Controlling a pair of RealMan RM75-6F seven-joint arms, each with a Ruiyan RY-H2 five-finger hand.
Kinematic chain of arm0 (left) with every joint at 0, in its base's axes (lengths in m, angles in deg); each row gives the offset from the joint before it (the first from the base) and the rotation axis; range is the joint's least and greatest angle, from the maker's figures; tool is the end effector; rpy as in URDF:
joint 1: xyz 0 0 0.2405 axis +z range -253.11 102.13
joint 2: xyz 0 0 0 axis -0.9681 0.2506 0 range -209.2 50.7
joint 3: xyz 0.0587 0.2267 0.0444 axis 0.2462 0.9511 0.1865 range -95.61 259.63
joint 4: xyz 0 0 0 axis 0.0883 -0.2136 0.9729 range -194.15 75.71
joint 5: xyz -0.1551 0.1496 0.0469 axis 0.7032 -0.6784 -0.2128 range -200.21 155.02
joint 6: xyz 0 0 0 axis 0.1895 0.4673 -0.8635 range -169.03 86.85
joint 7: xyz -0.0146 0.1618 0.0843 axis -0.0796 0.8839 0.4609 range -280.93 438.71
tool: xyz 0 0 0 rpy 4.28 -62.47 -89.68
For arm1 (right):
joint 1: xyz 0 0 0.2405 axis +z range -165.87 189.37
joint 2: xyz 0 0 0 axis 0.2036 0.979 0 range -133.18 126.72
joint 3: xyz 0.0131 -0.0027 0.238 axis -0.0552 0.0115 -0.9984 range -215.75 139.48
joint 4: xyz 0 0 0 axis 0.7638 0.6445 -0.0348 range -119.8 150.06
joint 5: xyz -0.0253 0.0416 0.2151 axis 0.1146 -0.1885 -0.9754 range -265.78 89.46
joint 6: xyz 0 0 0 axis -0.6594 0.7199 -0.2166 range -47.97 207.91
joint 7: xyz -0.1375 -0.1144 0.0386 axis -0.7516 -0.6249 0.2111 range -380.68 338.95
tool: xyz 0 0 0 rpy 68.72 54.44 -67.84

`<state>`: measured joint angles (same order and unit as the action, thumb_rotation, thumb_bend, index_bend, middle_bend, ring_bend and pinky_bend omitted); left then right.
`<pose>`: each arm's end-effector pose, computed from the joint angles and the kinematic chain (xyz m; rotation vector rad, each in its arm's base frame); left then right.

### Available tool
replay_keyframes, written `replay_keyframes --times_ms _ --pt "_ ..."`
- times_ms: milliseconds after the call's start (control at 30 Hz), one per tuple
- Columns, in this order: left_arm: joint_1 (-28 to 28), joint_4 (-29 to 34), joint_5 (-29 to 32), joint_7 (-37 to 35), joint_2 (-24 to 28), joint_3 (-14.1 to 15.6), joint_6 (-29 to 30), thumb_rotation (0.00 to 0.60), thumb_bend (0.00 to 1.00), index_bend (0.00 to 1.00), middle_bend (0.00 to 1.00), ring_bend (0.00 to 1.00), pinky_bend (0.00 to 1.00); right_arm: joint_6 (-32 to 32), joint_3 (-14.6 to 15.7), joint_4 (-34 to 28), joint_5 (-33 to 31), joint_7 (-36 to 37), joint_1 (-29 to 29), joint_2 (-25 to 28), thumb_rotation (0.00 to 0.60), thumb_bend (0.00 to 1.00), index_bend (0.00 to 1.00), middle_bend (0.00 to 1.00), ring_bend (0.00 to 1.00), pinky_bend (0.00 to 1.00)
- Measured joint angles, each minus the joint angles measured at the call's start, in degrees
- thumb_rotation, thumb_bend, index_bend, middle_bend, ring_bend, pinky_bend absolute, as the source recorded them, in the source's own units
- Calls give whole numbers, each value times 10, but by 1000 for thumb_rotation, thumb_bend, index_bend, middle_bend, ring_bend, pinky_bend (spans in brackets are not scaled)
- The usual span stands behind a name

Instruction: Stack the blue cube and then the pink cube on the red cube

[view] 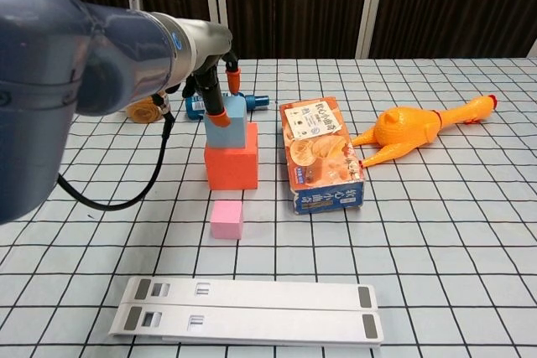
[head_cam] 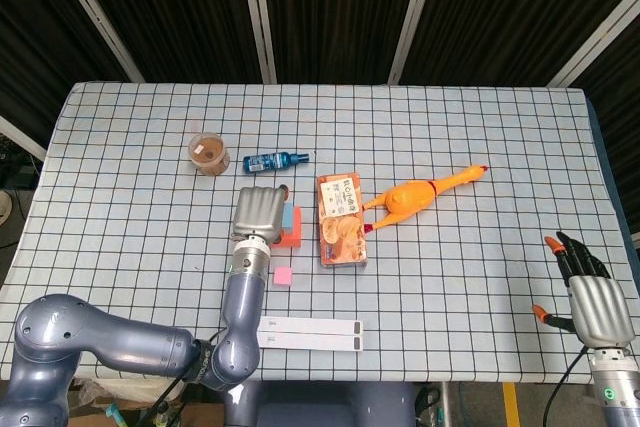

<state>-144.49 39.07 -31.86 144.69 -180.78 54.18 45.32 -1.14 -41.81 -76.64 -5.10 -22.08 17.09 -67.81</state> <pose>0.0164 0.3631 -0.0440 -1.6358 -0.9949 -0.5895 -0.3104 -0.2249 0.1345 1.3824 -0.9446 0.8406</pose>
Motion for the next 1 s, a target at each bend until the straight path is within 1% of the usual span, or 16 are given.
replay_keyframes --times_ms 267,400,567,667,800,933,1000 --pt "0 32 -2 10 13 -4 12 600 313 210 916 744 774 -4 -1 0 1 1 -1 1 600 160 102 74 103 213" --pt "2 64 -4 17 32 -8 30 600 312 235 916 743 774 -4 -1 0 2 -1 0 0 600 160 102 74 103 213" --pt "14 125 -16 13 66 -14 44 600 312 256 916 743 774 -6 0 -4 5 -6 0 0 600 160 102 74 103 213" --pt "32 179 -28 -2 93 -12 44 600 312 256 915 744 774 -9 -1 -7 6 -10 -2 0 600 161 102 74 103 213" --pt "58 242 -40 -28 127 -2 39 600 312 252 914 743 775 -8 -1 -7 4 -13 -1 0 600 160 102 74 103 213" --pt "80 297 -44 -50 148 23 40 600 310 258 914 744 777 -3 0 -7 3 -18 1 -3 600 160 102 74 103 213" --pt "87 309 -49 -57 153 36 43 600 310 266 915 744 780 -3 0 -8 3 -19 1 -3 600 161 102 74 103 213"
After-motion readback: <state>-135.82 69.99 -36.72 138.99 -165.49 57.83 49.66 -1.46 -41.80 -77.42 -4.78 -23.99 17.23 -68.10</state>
